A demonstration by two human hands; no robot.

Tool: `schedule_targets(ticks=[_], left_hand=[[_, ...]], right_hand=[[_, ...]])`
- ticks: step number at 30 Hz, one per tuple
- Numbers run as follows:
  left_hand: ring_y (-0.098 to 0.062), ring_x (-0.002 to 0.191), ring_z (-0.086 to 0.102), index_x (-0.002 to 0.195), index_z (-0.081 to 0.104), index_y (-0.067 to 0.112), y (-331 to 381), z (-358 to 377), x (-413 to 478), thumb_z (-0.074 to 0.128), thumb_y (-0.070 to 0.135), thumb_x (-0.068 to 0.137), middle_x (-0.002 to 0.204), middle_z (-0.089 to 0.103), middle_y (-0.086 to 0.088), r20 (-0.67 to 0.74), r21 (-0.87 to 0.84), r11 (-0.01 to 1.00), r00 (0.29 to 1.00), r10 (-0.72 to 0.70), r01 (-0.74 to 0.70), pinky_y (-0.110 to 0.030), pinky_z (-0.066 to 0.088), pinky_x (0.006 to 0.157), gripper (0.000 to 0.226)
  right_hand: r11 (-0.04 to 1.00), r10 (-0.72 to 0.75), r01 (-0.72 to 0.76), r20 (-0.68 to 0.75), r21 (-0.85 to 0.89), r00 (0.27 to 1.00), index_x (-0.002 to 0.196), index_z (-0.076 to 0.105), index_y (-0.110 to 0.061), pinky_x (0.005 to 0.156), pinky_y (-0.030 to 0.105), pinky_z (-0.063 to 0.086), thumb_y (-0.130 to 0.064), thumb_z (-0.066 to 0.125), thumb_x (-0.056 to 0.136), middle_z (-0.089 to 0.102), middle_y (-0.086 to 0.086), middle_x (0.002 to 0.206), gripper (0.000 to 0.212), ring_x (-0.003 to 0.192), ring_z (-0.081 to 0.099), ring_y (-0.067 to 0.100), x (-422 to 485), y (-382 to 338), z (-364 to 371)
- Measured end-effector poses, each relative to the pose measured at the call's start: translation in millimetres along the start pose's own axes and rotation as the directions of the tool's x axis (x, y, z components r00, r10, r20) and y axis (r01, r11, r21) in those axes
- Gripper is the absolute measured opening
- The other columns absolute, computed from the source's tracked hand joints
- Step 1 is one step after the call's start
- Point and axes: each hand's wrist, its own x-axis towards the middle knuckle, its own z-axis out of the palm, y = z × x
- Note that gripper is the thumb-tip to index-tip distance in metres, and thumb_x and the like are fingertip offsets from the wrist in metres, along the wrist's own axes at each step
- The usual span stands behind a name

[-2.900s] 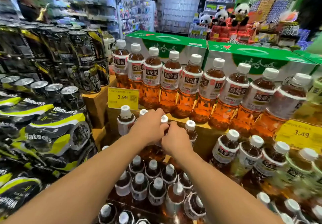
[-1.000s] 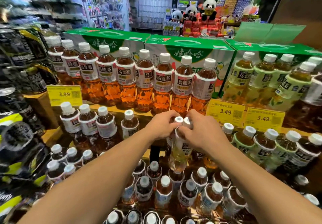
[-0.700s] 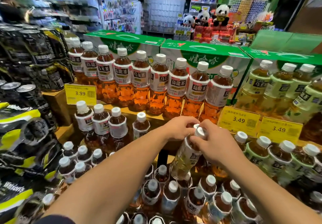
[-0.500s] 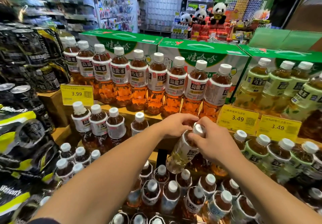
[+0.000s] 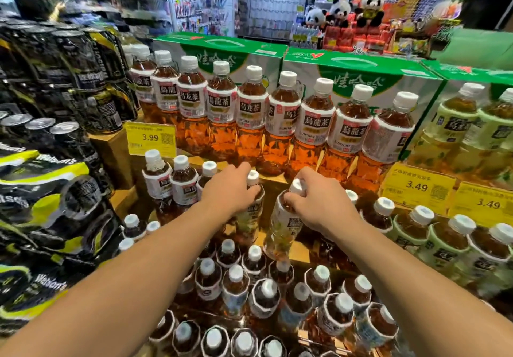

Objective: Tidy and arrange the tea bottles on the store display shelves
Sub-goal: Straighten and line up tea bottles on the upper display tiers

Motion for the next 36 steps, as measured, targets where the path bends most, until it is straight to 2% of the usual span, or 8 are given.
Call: schedule_targets(ticks=[2,7,15,20,25,30,33,36], left_hand=[[-0.026,0.083,0.055,0.097,0.04,0.022,0,0,1,0.056,0.047,0.092,0.093,0.057,-0.005,0.013,-0.031,0.999,1.0,0.025,-0.024,-0.037,0.046,0.066,0.03],[-0.022,0.081,0.051,0.097,0.041,0.02,1,-7,-2,0.059,0.042,0.092,0.087,0.052,0.001,0.011,-0.063,0.997,0.999,0.033,-0.032,-0.034,0.041,0.066,0.028],[-0.012,0.066,0.046,0.087,0.041,0.02,-7,-38,-10,0.056,0.04,0.091,0.075,0.047,0.009,-0.218,-0.162,0.973,0.968,0.125,-0.162,-0.03,0.028,0.055,0.026],[-0.017,0.068,0.052,0.086,0.046,0.017,-7,-56,-17,0.057,0.039,0.089,0.075,0.054,0.003,-0.23,-0.16,0.961,0.955,0.185,-0.225,-0.034,0.037,0.058,0.025],[-0.015,0.067,0.053,0.087,0.049,0.015,-15,-63,-25,0.06,0.038,0.087,0.074,0.056,0.003,-0.222,-0.163,0.951,0.949,0.225,-0.264,-0.029,0.032,0.053,0.025],[-0.013,0.067,0.054,0.089,0.052,0.016,-3,-63,-29,0.055,0.05,0.084,0.074,0.058,0.005,-0.215,-0.192,0.935,0.943,0.255,-0.297,-0.032,0.039,0.055,0.034],[-0.012,0.066,0.053,0.088,0.051,0.017,15,-60,-30,0.052,0.053,0.08,0.073,0.057,0.006,-0.212,-0.215,0.924,0.939,0.272,-0.316,-0.032,0.038,0.055,0.036],[-0.015,0.067,0.053,0.088,0.05,0.017,37,-52,-26,0.054,0.052,0.083,0.074,0.056,0.004,-0.206,-0.234,0.913,0.935,0.29,-0.335,-0.033,0.038,0.057,0.036]], right_hand=[[1.0,0.001,-0.001,-0.009,-0.006,1.0,0.121,0.052,-0.024,0.072,0.036,0.051,-0.042,0.064,0.094,0.064,0.005,0.106,0.035,0.09,0.057,0.023,4,-2,2],[0.999,0.017,-0.017,-0.004,-0.028,1.0,0.121,0.049,-0.022,0.066,0.033,0.044,-0.04,0.061,0.096,0.058,0.004,0.099,0.033,0.085,0.054,0.024,12,-4,9],[1.0,0.004,-0.003,0.06,-0.02,0.998,0.127,0.048,-0.021,0.072,0.035,0.048,-0.034,0.06,0.098,0.064,0.01,0.115,0.034,0.094,0.06,0.028,31,-14,36],[0.998,-0.056,0.053,0.102,0.028,0.993,0.131,0.049,-0.021,0.08,0.039,0.054,-0.03,0.062,0.097,0.063,0.009,0.117,0.037,0.099,0.061,0.029,47,-31,46],[0.991,-0.125,0.117,0.15,0.064,0.981,0.132,0.051,-0.026,0.082,0.044,0.057,-0.021,0.058,0.097,0.063,0.009,0.117,0.036,0.096,0.06,0.029,57,-44,52],[0.979,-0.204,0.201,0.23,0.039,0.952,0.143,0.047,-0.026,0.091,0.038,0.052,-0.021,0.061,0.095,0.061,0.007,0.134,0.05,0.115,0.06,0.031,57,-31,39],[0.992,-0.126,0.126,0.133,0.006,0.983,0.137,0.051,-0.028,0.084,0.039,0.054,-0.021,0.058,0.094,0.061,0.008,0.13,0.044,0.111,0.059,0.031,50,-10,10],[0.973,-0.017,0.01,-0.026,-0.232,1.0,0.118,0.057,-0.025,0.076,0.04,0.053,-0.031,0.056,0.092,0.064,0.007,0.114,0.026,0.1,0.06,0.03,37,21,-24]])
